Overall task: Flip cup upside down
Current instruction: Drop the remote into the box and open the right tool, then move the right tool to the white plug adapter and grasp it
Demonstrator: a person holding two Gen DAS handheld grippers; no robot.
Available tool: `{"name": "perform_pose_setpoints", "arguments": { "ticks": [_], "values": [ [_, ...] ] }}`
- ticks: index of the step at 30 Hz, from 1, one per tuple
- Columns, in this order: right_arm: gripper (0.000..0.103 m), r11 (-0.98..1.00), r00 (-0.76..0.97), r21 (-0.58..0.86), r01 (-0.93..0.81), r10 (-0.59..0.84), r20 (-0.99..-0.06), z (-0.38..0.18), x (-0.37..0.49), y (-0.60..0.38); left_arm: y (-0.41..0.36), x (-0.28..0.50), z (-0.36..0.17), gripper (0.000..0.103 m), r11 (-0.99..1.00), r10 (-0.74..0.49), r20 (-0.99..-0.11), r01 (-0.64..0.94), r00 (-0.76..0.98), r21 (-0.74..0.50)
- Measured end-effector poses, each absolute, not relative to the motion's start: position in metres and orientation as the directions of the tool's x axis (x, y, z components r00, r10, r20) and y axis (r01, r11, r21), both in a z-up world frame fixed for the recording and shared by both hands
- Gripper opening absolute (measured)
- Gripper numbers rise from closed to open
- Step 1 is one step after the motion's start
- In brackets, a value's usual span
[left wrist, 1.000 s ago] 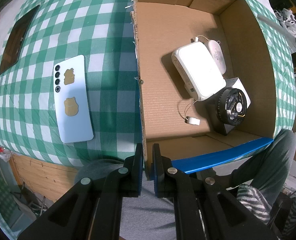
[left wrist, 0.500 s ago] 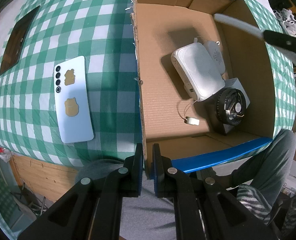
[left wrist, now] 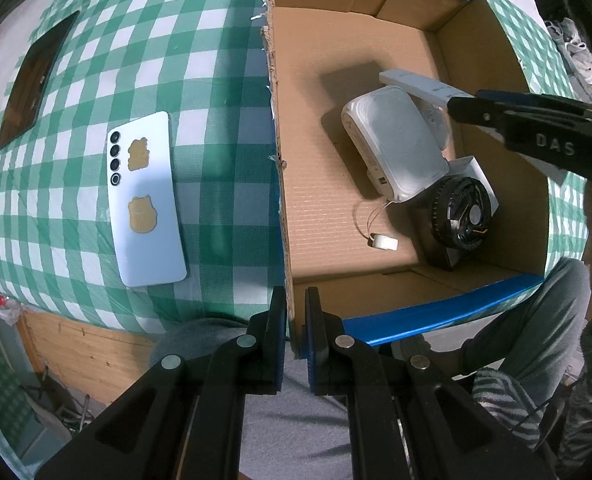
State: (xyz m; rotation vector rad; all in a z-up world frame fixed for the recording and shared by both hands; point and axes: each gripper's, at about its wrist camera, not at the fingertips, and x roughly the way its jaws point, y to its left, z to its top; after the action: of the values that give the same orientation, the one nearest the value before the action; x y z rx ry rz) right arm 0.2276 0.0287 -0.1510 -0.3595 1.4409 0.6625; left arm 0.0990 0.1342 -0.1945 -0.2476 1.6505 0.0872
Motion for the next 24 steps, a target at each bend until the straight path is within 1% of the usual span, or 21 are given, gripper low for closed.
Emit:
{"name": "perform_pose_setpoints", "arguments": {
  "ticks": [5, 14, 18, 23, 24],
  "values": [
    [0.039, 0.772, -0.024, 0.175, -0.611, 0.203, -0.979, -0.156, 0.228, 0.029, 0.133, 0.099, -0.193, 0.007, 0.973, -0.11, -0.991, -0.212, -0.075, -0.092],
    [0.039, 0.769, -0.029, 0.211, -0.604, 0.243, -0.97, -0.141, 0.229, 0.024, 0.133, 0.1, -0.193, 0.007, 0.973, -0.111, -0.991, -0.212, -0.073, -0.093],
    [0.043, 0.767, -0.025, 0.219, -0.604, 0.256, -0.966, -0.129, 0.23, 0.017, 0.133, 0.1, -0.192, 0.008, 0.972, -0.115, -0.991, -0.213, -0.074, -0.097],
    [0.045, 0.767, -0.013, 0.224, -0.601, 0.271, -0.963, -0.114, 0.234, 0.009, 0.134, 0.1, -0.192, 0.008, 0.972, -0.116, -0.991, -0.215, -0.069, -0.099],
    [0.05, 0.771, -0.008, 0.225, -0.596, 0.274, -0.962, -0.11, 0.236, 0.006, 0.133, 0.1, -0.192, 0.008, 0.972, -0.116, -0.991, -0.214, -0.069, -0.099]
  ]
}}
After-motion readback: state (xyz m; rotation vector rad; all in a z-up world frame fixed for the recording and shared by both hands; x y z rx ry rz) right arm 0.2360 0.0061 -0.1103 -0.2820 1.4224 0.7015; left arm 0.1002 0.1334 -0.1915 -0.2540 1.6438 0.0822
